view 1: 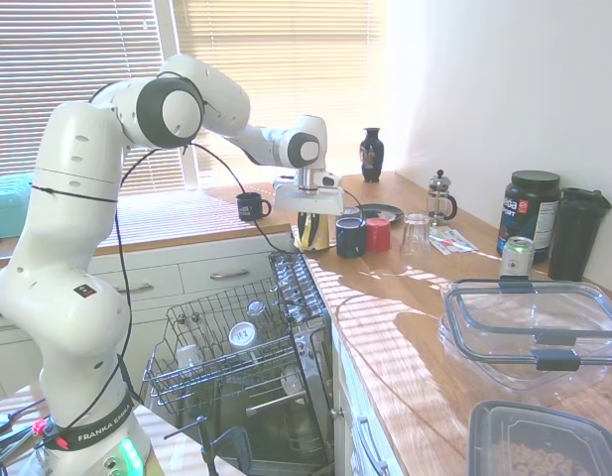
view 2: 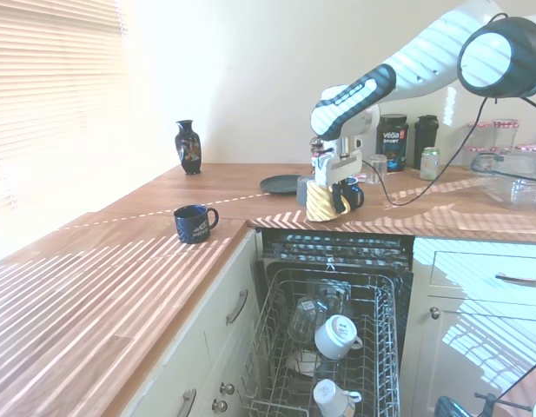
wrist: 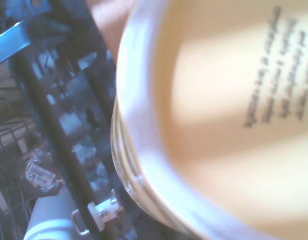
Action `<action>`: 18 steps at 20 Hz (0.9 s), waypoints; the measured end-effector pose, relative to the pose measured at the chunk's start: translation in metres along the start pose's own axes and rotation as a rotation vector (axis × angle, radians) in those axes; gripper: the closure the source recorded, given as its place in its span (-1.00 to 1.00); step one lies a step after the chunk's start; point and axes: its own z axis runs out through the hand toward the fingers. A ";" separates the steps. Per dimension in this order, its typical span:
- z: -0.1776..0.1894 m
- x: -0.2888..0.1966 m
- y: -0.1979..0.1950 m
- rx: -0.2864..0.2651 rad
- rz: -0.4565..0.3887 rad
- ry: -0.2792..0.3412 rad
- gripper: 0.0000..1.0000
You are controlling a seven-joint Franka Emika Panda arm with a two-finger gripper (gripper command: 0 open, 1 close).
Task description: Take a mug cup out of the rack
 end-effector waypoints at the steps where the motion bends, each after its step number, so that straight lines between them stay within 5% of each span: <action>1: -0.001 0.004 0.000 -0.001 0.003 0.000 1.00; 9: 0.012 0.015 -0.011 -0.029 0.003 0.000 1.00; 10: 0.015 0.015 -0.014 -0.039 0.001 0.003 -1.00; 18: 0.020 0.012 -0.025 -0.081 0.056 0.031 -1.00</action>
